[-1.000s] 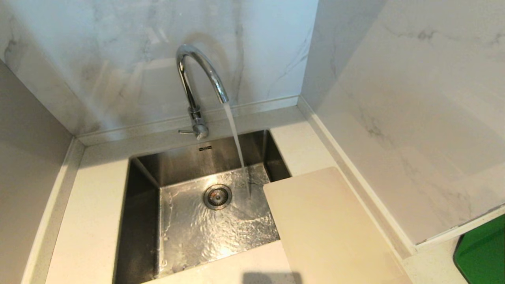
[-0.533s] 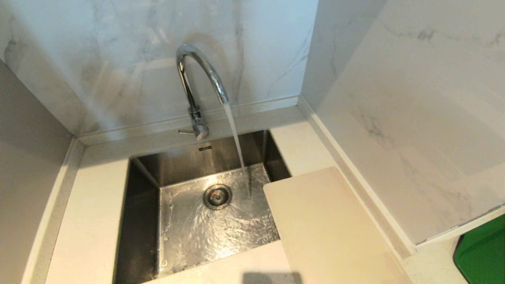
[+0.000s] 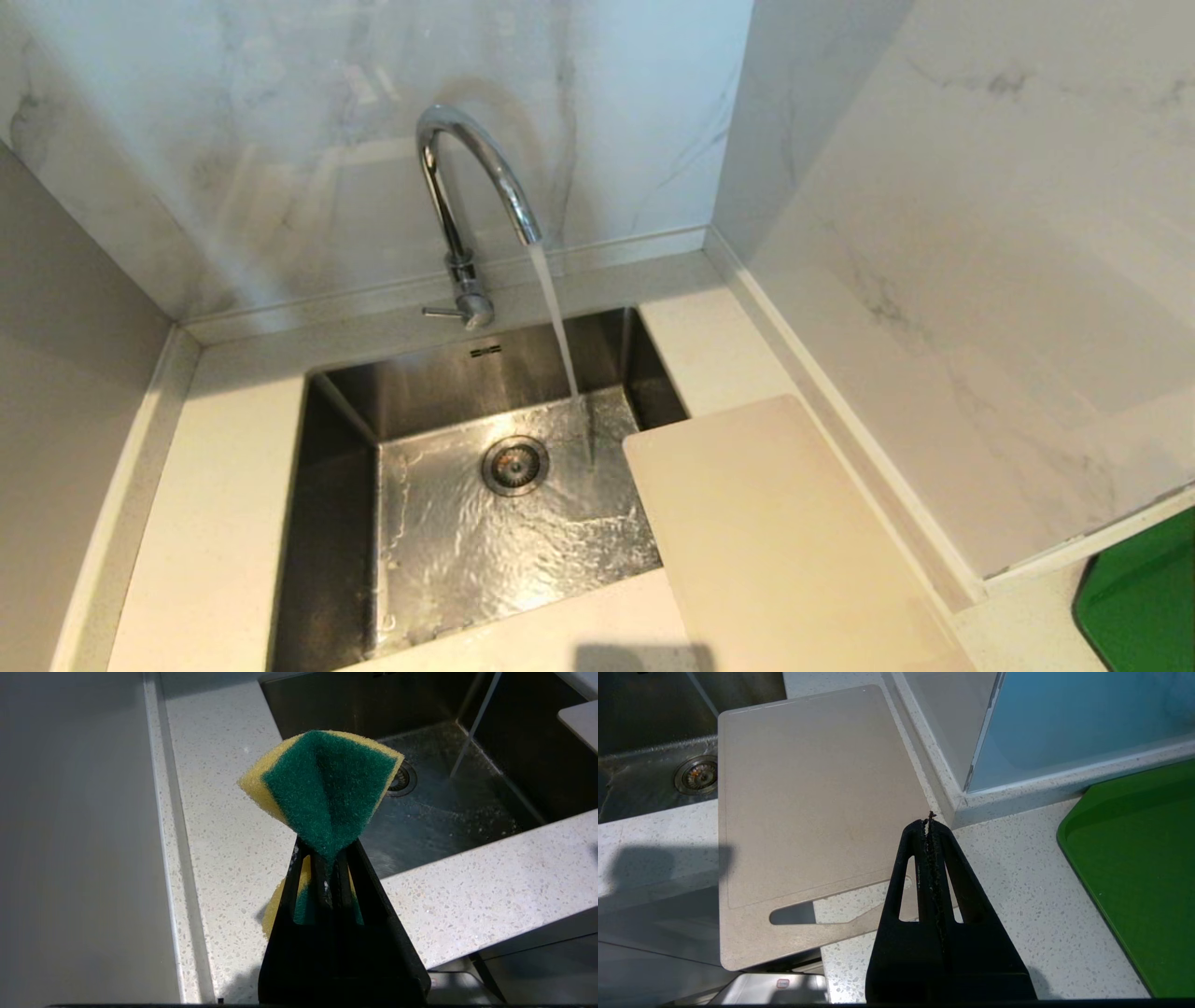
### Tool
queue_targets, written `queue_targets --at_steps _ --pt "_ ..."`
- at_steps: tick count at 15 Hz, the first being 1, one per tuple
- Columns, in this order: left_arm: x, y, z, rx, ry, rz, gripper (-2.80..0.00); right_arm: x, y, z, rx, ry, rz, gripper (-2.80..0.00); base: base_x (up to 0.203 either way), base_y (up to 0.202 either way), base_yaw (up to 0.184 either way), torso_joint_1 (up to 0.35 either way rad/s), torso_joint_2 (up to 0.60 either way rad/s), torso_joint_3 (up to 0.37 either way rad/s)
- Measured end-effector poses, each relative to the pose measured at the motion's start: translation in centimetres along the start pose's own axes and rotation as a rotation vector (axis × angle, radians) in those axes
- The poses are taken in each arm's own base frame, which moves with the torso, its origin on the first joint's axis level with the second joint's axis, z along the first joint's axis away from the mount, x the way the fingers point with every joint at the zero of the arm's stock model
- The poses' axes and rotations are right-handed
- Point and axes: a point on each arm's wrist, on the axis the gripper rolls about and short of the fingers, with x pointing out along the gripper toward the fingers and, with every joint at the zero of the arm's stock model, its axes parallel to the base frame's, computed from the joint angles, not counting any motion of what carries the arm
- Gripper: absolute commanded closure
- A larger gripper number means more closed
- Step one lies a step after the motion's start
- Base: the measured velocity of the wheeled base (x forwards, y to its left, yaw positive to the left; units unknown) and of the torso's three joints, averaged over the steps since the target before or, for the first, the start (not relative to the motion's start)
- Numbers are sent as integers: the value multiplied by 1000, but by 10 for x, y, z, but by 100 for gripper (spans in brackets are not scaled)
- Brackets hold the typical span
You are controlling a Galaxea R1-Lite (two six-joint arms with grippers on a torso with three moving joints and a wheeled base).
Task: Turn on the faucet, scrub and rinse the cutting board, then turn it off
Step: Pick up the cutting board
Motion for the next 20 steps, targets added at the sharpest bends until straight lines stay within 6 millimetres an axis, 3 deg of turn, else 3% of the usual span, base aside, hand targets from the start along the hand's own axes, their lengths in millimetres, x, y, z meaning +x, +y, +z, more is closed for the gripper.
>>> queue_targets --at_steps 20 --pt "0 0 0 -1 1 0 0 0 0 0 4 0 -1 0 0 0 0 0 0 0"
